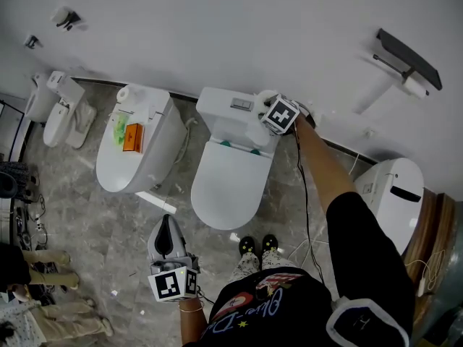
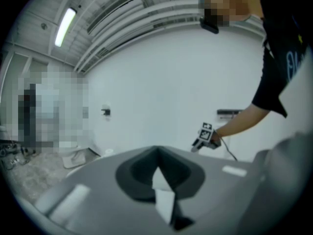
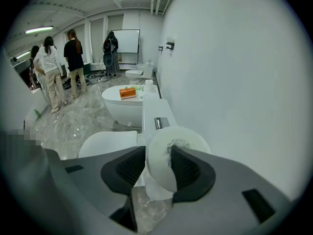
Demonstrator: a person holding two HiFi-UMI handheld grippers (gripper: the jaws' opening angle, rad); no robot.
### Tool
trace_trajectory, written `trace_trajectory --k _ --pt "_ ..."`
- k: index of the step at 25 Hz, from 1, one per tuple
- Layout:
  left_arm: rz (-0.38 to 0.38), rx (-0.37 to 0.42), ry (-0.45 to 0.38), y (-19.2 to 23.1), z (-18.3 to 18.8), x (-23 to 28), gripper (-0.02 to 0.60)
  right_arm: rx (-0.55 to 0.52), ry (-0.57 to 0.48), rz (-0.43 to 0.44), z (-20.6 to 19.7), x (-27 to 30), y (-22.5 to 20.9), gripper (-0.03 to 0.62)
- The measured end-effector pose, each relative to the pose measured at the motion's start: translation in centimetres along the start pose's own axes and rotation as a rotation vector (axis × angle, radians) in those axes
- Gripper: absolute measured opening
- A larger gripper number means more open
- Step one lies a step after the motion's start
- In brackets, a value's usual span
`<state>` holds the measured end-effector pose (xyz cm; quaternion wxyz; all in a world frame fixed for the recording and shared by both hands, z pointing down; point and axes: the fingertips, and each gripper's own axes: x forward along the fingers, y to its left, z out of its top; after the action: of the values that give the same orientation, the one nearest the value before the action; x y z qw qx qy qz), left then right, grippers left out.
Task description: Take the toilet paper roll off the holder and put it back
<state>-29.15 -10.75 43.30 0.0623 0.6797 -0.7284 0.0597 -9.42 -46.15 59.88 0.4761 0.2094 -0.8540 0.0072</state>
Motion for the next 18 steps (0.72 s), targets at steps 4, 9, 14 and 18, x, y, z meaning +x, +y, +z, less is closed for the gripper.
trace_trajectory --k 4,9,14,18 --pt "0.006 0.002 0.002 0.0 -0.1 -0.2 -0.002 -0.053 -0.024 -0.036 0.8 -1.3 -0.4 0.164" --pt "-0.019 0.011 -0.035 -0.6 0.8 0.1 -0.002 0.036 -0.264 -0.069 3.4 -7.0 -0.6 0.168" --pt "-0.066 0.024 -0.093 -1.4 2.6 1.1 -0.002 0.263 -0.754 -0.231 4.9 -19.1 1.1 0.166" --pt "-0.117 0.038 -0.142 -3.4 4.3 1.0 -0.002 0.401 -0.877 -0.309 1.1 -24.3 5.2 0.09"
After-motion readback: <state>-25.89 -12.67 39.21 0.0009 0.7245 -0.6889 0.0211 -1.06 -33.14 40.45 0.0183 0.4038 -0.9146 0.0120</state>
